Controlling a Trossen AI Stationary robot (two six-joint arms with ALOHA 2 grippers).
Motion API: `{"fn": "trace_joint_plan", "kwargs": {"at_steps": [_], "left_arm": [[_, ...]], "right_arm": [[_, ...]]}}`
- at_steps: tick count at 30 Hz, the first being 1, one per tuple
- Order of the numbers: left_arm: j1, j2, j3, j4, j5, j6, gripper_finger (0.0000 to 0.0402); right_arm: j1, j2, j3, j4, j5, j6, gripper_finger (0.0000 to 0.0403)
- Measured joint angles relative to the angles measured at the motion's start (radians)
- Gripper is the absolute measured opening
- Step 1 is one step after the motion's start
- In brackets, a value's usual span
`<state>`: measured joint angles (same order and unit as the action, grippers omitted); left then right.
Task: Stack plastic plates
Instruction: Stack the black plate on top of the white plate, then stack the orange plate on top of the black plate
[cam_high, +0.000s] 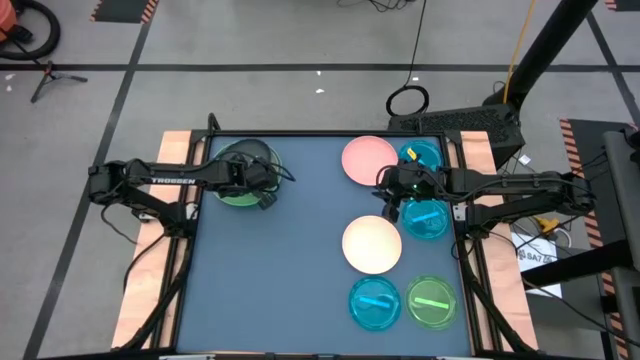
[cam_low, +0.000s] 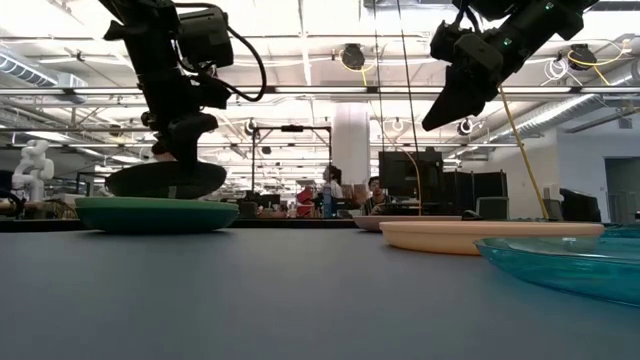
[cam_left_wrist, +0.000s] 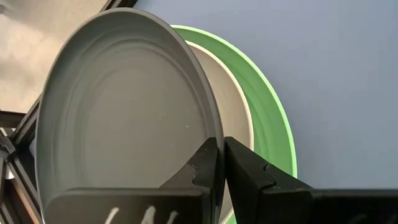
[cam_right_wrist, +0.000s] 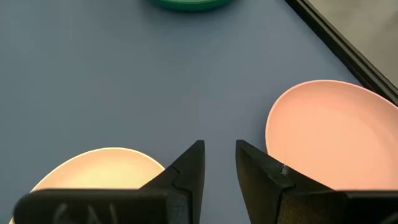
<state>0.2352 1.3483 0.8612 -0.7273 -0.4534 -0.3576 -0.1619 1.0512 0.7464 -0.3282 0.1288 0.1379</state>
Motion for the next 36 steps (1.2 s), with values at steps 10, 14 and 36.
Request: {"fn": "trace_joint_plan", "kwargs": {"at_steps": [10,14,36], "left_arm": [[0.0,0.0,0.0,0.0,0.0,0.0,0.0031],[0.0,0.0,0.0,0.0,0.0,0.0,0.0031],[-0.001,0.0,0.0,0.0,0.026,-0.027,0.0142]], "right_arm": [[0.0,0.0,0.0,-0.007,-0.002,0.0,0.0086],[0.0,0.0,0.0,-0.007,-0.002,0.001,0.0086],[0.0,0.0,0.0,-0.007,-0.003,0.003,0.0086]]}}
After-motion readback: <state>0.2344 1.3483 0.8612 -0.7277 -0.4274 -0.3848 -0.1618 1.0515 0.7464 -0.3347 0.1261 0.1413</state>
